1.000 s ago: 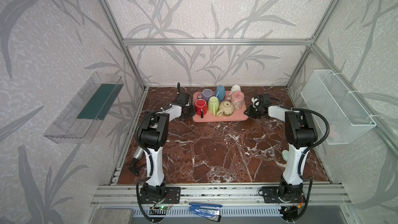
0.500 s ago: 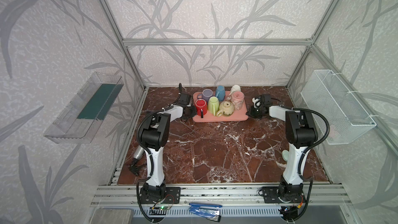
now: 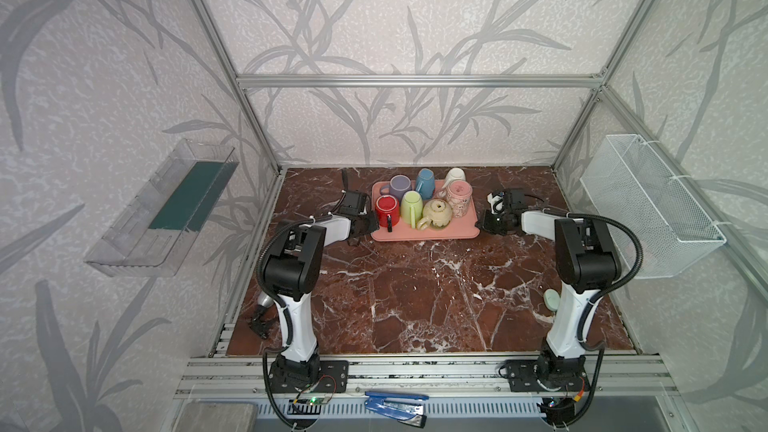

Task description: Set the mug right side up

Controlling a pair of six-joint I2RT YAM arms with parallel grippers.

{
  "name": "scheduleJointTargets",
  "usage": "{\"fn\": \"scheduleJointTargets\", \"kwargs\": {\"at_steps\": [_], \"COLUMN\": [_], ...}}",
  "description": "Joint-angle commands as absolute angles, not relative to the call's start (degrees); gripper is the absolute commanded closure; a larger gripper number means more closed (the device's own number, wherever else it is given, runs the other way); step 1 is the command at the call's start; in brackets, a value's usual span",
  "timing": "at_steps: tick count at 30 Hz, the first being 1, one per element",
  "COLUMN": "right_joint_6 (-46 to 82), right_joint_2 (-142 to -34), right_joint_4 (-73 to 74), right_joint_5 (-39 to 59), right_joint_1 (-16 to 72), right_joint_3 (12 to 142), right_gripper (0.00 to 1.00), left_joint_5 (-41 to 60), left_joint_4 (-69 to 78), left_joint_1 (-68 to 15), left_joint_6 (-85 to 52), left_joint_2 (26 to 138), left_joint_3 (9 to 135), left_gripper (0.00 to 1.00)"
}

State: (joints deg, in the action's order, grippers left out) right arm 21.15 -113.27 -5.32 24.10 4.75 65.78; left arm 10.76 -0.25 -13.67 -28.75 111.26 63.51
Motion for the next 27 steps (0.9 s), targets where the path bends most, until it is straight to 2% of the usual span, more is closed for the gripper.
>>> {"fn": "scheduleJointTargets", "kwargs": {"at_steps": [1, 16, 27], "right_joint_6": [24.2, 24.5, 26.4], "right_joint_2": [-110.5, -95.2, -83.7], "right_joint_4": [-12.5, -11.7, -14.6], "right_joint_5": [27.2, 24.7, 18.2], "right_joint_1": [6.3, 11.3, 20.3], "right_joint_3": [62.0, 45.2, 35.6], "right_gripper": [1.00, 1.00, 1.00], "left_joint_5": [13.0, 5.9, 2.3], "left_joint_4": [-3.8, -4.3, -7.8], "left_joint_1": [-15.4, -20.4, -23.5], "left_joint_6": [-32.9, -37.4, -39.7], "left_joint_2": [109.0, 92.0, 75.3], "left_joint_3": [59.3, 41.1, 29.2], "left_gripper": [1.00, 1.00, 1.00]}}
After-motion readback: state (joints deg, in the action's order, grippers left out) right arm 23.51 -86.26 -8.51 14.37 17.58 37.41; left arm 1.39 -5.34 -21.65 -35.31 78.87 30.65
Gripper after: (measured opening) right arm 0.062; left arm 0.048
